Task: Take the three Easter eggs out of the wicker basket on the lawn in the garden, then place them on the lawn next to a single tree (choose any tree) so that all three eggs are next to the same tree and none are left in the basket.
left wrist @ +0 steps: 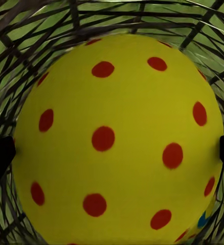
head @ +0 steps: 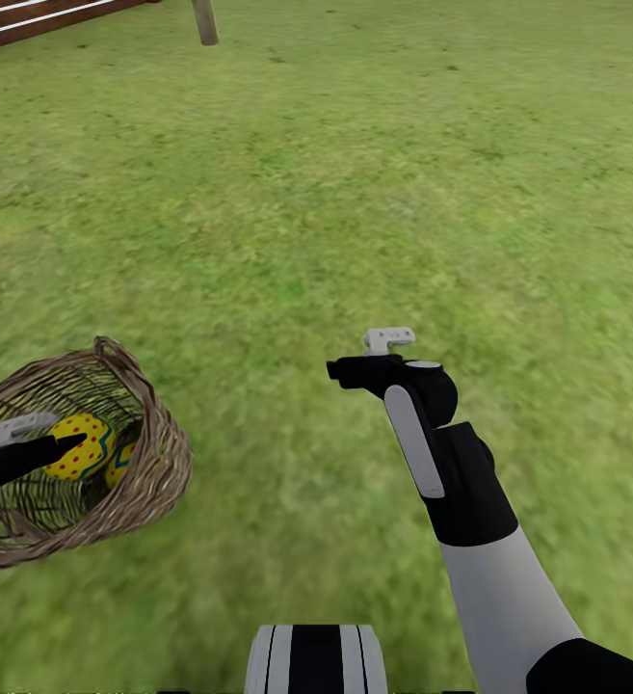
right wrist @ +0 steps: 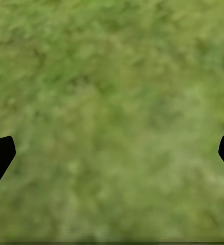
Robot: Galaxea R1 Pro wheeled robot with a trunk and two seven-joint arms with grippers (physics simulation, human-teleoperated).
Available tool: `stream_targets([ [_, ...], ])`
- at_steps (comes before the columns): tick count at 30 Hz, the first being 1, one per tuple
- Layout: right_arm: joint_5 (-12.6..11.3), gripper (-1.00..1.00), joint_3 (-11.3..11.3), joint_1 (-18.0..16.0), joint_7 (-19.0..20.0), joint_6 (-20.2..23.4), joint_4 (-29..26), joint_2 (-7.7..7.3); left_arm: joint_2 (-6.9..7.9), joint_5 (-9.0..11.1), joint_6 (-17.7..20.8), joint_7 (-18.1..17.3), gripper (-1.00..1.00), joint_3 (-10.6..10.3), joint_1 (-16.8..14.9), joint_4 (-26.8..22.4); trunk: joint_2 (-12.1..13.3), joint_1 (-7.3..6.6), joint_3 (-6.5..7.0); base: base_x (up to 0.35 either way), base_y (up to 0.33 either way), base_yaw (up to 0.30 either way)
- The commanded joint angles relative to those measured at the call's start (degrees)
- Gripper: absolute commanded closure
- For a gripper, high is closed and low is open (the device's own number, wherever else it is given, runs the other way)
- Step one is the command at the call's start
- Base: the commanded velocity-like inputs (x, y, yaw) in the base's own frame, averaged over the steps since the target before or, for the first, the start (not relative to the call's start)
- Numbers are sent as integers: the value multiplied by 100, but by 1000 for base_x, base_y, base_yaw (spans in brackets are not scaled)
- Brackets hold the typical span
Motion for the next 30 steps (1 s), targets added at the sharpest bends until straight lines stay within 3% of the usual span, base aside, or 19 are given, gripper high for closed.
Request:
stream_targets([
  [1,-58,-100,5,-4,-60,16,4,0,-2,55,48,1,100,8,-4,-2,-2,-2,-4,-52,0,0],
  [30,-67,-100,12,-4,-60,16,27,8,-5,55,45,1,100,8,3,-174,-2,-2,-4,-47,0,0],
])
